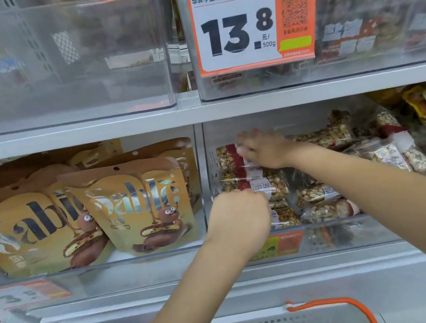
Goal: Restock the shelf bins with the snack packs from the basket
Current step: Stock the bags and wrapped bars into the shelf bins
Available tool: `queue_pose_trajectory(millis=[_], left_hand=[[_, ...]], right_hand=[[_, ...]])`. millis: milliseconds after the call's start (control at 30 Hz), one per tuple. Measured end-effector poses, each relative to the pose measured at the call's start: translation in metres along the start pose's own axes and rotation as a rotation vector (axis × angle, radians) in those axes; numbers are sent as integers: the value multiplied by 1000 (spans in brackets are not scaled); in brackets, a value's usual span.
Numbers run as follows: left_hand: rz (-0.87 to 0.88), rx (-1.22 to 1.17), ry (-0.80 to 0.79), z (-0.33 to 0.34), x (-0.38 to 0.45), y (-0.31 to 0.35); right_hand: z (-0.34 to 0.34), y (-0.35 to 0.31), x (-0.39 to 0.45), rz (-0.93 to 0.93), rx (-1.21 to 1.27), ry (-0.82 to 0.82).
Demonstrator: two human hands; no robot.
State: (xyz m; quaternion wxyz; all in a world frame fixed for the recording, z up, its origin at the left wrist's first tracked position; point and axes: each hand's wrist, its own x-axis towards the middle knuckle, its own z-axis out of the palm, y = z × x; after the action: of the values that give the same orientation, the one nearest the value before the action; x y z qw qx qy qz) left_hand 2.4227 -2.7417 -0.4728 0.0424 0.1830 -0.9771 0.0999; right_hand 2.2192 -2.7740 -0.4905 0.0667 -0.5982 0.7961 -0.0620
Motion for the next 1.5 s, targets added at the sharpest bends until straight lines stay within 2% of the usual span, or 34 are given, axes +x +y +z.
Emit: queue_pose_trajectory(millis=[33, 100, 233, 333, 533, 600, 667, 767, 867, 900, 1000, 1067, 1133, 1200, 1267, 1333, 1433, 1500], left_hand=[[4, -8, 0, 0, -1, 0], [14, -2, -10, 0, -1, 0], [0, 21, -27, -1, -1, -1], [-1, 27, -8, 2, 1, -1], [-35, 71, 113, 16, 2, -5], [11, 82, 163, 15, -1, -5], [87, -3, 268, 16, -8, -6], [112, -59, 317, 17, -28, -15], [143, 10, 321, 21, -47, -35], [155, 6, 323, 24, -53, -40], [171, -118, 401, 31, -70, -45], [161, -207, 444, 33, -84, -45], [191, -206, 434, 35, -98, -48], [241, -149, 383, 39, -107, -54], [260, -117, 356, 46, -110, -60], [240, -141, 360, 51, -110, -57], [207, -192, 387, 48, -104, -47], [198, -227, 402, 43, -100, -46]], right_hand=[[4, -3, 2, 29, -37, -122], [14, -8, 7, 75, -18, -225], [13, -8, 3, 85, 37, -162], [16, -12, -5, 10, 56, -81], [9, -18, -10, -29, 17, -201], [2, -17, -21, -111, 13, -185], [7, -17, -36, -205, -59, -222], [15, -17, -45, -213, -68, -270], [1, -24, -45, -203, -63, -312], [-8, -27, -48, -203, -18, -289], [-34, -36, -71, -246, 188, -50], [-42, -41, -90, -272, 184, -112], [-37, -46, -104, -252, 22, -248], [-24, -44, -110, -233, -137, -279], [-16, -42, -111, -233, -103, -267], [-24, -38, -117, -195, 69, -224], [-56, -17, -138, -62, 236, -30], [-73, 0, -158, 23, 231, -38]])
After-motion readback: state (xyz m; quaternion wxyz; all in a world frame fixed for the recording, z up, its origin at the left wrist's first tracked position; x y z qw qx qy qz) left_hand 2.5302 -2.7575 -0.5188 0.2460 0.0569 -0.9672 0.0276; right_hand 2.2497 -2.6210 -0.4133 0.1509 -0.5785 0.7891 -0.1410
